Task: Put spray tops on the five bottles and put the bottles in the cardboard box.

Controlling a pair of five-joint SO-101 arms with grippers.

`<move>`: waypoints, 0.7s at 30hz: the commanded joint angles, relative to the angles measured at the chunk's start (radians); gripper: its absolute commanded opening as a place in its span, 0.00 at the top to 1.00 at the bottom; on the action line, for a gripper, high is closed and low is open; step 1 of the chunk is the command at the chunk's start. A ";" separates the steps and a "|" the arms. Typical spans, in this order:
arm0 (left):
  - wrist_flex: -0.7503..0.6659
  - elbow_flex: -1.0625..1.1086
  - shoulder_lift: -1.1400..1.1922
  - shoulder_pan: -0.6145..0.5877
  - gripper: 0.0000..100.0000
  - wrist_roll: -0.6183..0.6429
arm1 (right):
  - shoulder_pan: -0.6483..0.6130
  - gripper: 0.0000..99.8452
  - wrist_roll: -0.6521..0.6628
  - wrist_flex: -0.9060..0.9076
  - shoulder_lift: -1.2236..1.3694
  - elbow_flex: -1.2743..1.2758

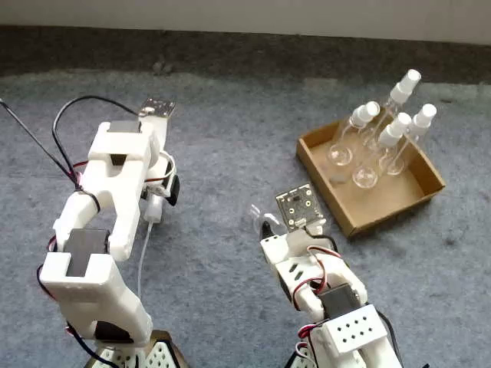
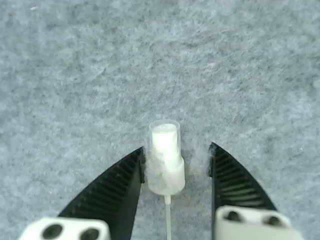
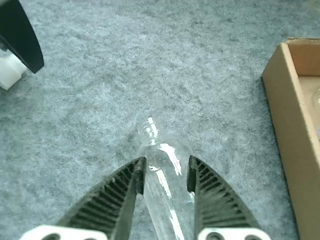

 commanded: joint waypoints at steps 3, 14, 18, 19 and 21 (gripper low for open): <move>0.164 -0.090 -0.007 -0.007 0.81 -0.005 | 0.010 0.89 -0.002 -0.028 -0.012 -0.010; 0.091 0.039 -0.004 -0.008 0.81 -0.005 | 0.010 0.89 -0.002 -0.028 -0.012 -0.010; 0.031 0.073 0.001 -0.007 0.82 -0.005 | 0.010 0.89 -0.002 -0.028 -0.012 -0.010; 0.023 0.079 0.001 -0.007 0.82 -0.005 | 0.010 0.89 -0.002 -0.028 -0.012 -0.010; 0.015 0.084 0.002 -0.007 0.82 -0.005 | 0.010 0.89 -0.002 -0.028 -0.012 -0.010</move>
